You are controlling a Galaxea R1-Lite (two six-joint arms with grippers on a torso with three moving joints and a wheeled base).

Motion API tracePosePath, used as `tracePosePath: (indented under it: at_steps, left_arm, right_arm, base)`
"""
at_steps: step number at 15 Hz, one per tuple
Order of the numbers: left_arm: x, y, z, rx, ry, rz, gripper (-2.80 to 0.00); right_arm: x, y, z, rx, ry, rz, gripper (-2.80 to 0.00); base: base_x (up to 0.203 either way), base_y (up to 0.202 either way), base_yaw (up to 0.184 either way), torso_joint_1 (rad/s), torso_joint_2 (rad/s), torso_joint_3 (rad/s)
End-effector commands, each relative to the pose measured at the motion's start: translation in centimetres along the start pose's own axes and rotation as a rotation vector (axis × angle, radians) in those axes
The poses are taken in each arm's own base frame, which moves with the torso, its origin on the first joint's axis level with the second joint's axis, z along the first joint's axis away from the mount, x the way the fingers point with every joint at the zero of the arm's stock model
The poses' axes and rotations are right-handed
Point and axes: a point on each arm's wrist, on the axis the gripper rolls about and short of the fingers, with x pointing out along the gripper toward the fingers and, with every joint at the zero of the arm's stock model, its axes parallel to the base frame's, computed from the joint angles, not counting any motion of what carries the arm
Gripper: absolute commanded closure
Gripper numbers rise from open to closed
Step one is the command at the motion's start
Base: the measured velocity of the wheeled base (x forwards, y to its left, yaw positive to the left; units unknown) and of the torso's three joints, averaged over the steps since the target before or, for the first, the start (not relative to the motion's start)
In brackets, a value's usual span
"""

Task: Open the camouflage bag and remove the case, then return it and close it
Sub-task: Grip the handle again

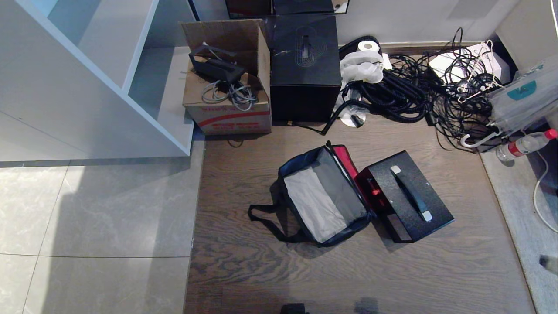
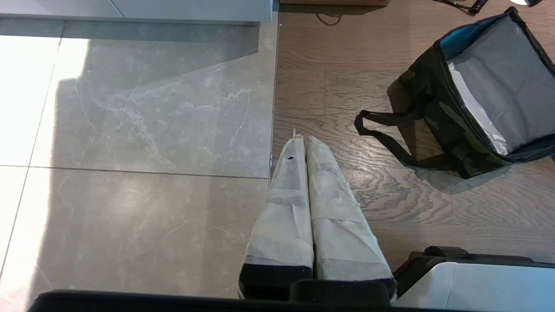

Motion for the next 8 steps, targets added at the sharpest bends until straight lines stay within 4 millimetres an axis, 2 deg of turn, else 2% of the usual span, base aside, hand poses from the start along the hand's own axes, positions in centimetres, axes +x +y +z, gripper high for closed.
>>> tracePosePath:
  at_steps: [1,3,5,8]
  left_arm:
    - [0.0,0.0,0.0,0.000,0.000,0.000,0.00]
    - [0.0,0.0,0.0,0.000,0.000,0.000,0.00]
    - [0.0,0.0,0.0,0.000,0.000,0.000,0.00]
    - [0.0,0.0,0.0,0.000,0.000,0.000,0.00]
  right_arm:
    - [7.5,0.4,2.3,0.024,0.261,-0.056,0.00]
    - [12.3,0.5,4.0,0.045,0.323,-0.081,0.00]
    - [18.1,-0.1,5.6,0.072,0.333,-0.108,0.00]
    - [26.5,-2.4,7.3,0.109,0.257,-0.142,0.00]
  base:
    - [0.000,0.000,0.000,0.000,0.00,0.000]
    - [0.000,0.000,0.000,0.000,0.00,0.000]
    - [0.000,0.000,0.000,0.000,0.00,0.000]
    - [0.000,0.000,0.000,0.000,0.00,0.000]
